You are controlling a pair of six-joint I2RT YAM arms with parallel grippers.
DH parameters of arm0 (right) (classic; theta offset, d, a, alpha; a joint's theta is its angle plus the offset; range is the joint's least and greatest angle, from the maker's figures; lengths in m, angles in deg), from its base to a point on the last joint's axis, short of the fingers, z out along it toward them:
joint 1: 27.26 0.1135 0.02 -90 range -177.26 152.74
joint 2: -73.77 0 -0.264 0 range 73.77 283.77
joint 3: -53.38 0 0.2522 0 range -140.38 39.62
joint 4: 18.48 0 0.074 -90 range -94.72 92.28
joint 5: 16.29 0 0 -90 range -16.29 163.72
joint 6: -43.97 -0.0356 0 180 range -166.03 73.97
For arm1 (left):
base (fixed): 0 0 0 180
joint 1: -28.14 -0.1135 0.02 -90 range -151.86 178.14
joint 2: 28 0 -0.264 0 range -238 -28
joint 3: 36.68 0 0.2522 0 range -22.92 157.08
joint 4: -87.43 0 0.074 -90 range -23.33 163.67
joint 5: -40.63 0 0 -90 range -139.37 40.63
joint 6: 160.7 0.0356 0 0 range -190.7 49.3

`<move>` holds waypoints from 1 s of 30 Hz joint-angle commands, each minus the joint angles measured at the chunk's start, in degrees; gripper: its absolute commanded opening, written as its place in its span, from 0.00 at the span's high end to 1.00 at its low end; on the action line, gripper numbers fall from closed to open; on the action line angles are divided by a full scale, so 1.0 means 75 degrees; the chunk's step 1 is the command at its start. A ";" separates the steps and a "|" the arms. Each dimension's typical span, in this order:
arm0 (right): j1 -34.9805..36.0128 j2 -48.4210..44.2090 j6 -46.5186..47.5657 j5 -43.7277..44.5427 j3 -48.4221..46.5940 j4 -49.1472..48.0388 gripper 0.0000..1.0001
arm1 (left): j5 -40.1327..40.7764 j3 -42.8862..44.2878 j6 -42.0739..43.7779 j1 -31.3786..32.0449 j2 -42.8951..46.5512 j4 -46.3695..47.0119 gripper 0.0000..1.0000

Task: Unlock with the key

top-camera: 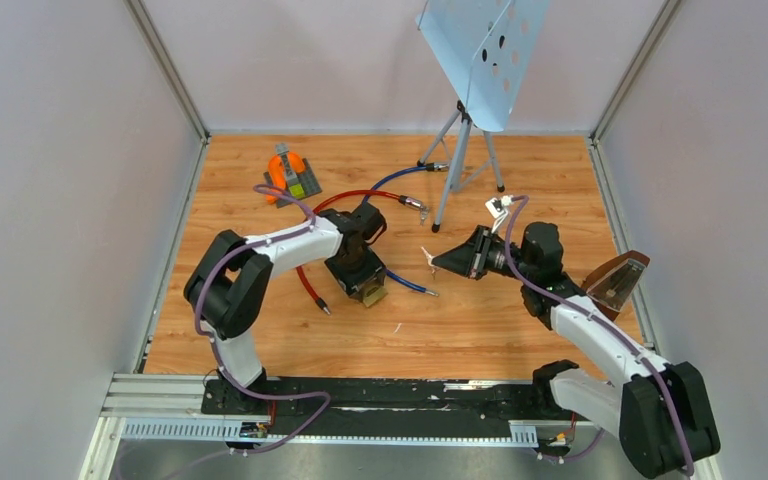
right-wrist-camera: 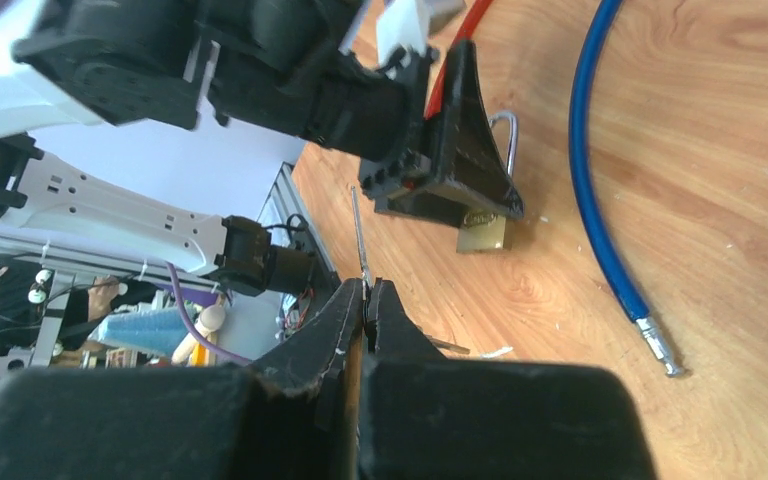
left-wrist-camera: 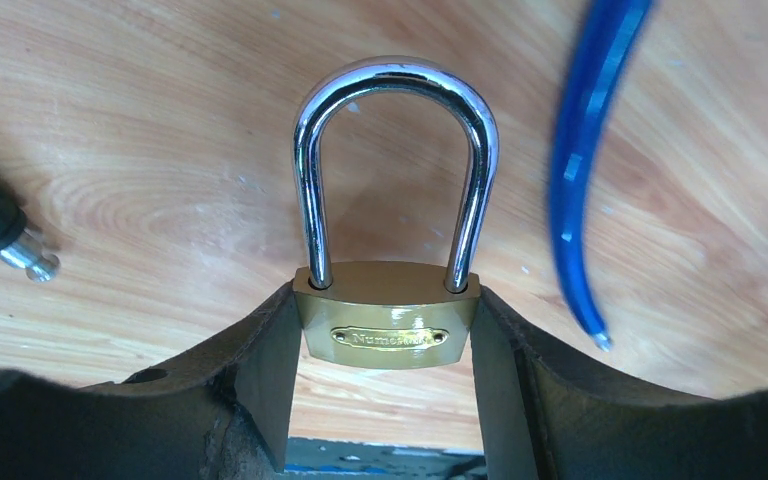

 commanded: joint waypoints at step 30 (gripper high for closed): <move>0.1192 0.3076 -0.1019 -0.0918 -0.1091 -0.1822 1.00 | -0.0705 0.0625 -0.0817 -0.0530 0.2877 0.1026 0.90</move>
